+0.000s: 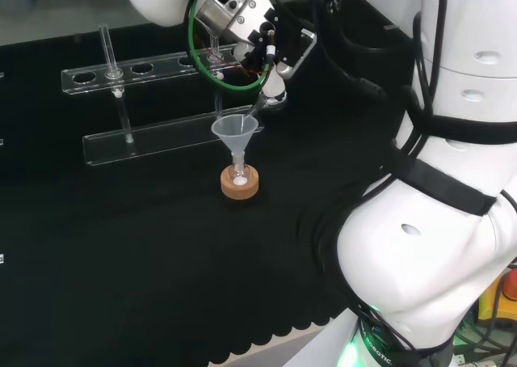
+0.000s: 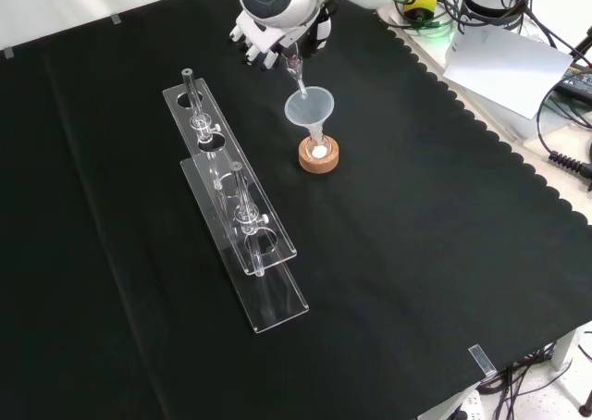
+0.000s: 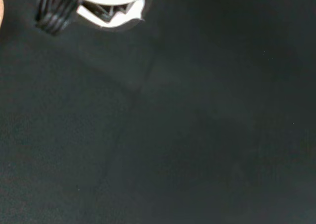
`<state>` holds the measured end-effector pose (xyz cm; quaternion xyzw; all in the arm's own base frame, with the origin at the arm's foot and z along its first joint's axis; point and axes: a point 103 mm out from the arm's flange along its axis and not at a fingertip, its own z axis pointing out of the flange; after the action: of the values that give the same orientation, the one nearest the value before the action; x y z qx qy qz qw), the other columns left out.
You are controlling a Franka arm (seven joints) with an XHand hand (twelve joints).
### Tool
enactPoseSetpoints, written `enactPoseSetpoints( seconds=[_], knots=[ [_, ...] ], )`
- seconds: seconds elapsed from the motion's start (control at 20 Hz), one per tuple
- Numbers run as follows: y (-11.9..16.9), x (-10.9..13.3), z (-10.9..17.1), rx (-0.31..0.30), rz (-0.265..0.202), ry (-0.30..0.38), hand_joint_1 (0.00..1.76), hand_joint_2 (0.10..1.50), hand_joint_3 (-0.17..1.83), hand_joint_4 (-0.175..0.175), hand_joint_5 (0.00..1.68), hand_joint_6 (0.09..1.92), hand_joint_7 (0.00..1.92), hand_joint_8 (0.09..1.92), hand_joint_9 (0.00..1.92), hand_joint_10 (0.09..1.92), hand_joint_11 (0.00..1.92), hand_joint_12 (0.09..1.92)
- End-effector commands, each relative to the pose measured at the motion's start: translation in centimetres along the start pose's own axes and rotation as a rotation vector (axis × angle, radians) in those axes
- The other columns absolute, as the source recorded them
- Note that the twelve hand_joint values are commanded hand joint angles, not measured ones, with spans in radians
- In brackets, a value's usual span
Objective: Pour all the NaCl from the weighing funnel into the round-bottom flask.
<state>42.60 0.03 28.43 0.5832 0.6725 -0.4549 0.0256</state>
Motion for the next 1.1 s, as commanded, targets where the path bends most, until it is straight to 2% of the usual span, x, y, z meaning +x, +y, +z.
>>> enactPoseSetpoints(
  seconds=[0.05,0.4,1.1],
  knots=[
    [0.2,-0.7,0.8,-0.018,-0.004,0.047,1.09,0.67,0.73,0.175,1.16,0.9,0.42,0.63,0.71,0.55,0.3,1.31],
    [0.5,-2.0,1.7,-0.067,-0.001,0.108,1.09,0.67,0.73,0.175,1.16,0.9,0.43,0.63,0.72,0.56,0.3,1.31],
    [1.1,-3.4,3.0,-0.135,-0.019,0.187,1.09,0.67,0.73,0.175,1.15,0.91,0.44,0.64,0.74,0.56,0.31,1.31]
  ],
)
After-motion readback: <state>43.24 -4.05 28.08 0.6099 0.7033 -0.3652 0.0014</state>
